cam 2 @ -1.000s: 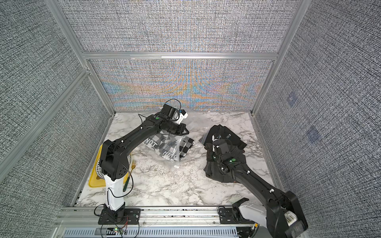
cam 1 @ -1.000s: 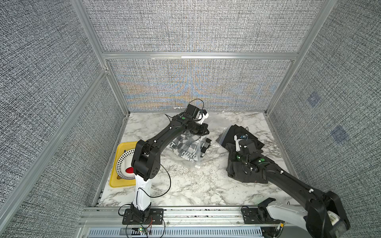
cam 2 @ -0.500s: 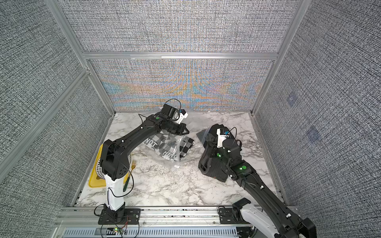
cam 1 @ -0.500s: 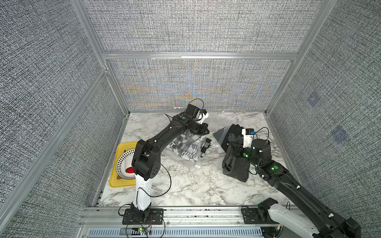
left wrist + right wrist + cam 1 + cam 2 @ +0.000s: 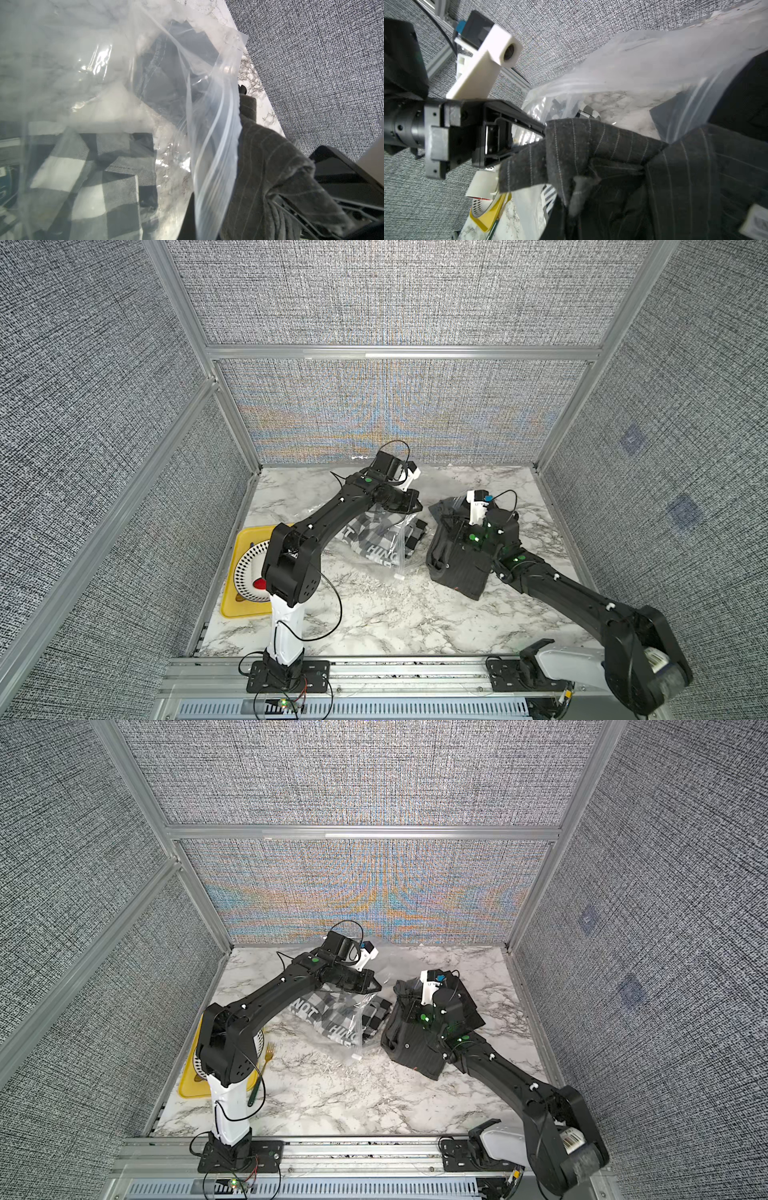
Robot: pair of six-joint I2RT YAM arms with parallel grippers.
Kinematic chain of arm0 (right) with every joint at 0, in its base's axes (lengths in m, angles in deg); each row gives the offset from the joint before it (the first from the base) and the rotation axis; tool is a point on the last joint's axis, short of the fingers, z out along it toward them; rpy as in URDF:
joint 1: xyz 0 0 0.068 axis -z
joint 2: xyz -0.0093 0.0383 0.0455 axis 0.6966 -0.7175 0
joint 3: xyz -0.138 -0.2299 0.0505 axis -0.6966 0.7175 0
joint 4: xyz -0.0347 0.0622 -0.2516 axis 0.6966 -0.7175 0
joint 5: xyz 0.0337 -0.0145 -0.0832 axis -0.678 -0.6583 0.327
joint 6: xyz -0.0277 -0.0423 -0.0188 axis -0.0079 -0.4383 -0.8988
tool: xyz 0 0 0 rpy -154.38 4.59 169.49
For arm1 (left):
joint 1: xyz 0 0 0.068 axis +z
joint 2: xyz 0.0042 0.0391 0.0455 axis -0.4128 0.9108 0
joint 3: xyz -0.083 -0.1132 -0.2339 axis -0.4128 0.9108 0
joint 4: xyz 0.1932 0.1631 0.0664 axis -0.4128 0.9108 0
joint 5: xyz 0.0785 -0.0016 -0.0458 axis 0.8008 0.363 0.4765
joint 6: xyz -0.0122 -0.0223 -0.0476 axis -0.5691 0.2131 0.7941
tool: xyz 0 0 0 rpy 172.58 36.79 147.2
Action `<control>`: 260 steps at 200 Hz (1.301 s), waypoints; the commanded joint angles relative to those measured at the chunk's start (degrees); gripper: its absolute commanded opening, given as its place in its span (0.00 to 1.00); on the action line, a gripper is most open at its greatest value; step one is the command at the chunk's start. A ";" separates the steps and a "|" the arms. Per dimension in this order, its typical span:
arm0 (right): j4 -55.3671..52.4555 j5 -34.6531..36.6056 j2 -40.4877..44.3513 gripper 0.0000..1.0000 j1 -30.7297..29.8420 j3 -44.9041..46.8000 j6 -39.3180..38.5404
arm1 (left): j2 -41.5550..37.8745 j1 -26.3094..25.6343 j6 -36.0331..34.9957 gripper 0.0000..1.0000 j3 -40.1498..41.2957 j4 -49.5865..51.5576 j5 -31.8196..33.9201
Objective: Place the folded shirt into the vacuum bag
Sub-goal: Place the shirt in the vacuum bag.
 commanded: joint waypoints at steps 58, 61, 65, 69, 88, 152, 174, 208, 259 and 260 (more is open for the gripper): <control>33.21 -7.90 -14.34 0.00 -0.13 1.73 15.19 | -4.04 -0.28 0.68 0.00 2.27 -2.73 -0.80; 33.61 -7.84 -14.66 0.00 -0.24 1.75 15.34 | -4.20 -0.36 0.65 0.00 2.37 -2.70 -0.76; 33.97 -7.68 -15.12 0.00 -0.37 1.67 15.31 | -4.40 -0.40 0.67 0.00 2.31 -2.70 -0.68; 34.14 -7.42 -15.55 0.00 -0.46 1.62 15.22 | -4.54 -0.49 0.60 0.00 2.32 -2.65 -0.67; 34.27 -5.62 -17.69 0.00 -1.07 1.22 14.46 | -5.26 -1.07 0.70 0.00 2.42 -2.70 -0.65; 33.10 -2.97 -28.09 0.00 -1.94 -4.86 14.33 | -5.83 -3.90 0.65 0.00 2.15 -2.63 -1.07; 31.78 -2.55 -28.09 0.00 -1.14 -5.76 16.18 | -6.96 -4.10 0.59 0.00 4.22 -2.71 -0.26; 26.92 -1.12 -23.33 0.00 0.12 -6.85 17.36 | -9.38 -4.15 0.31 0.00 7.35 -2.60 0.98; 25.46 -0.56 -23.74 0.00 0.60 -11.32 24.51 | -10.48 -5.11 0.19 0.00 8.82 -2.89 0.91; 25.66 -0.63 -23.86 0.00 0.57 -11.39 24.81 | -10.49 -5.14 0.17 0.00 8.82 -2.88 0.95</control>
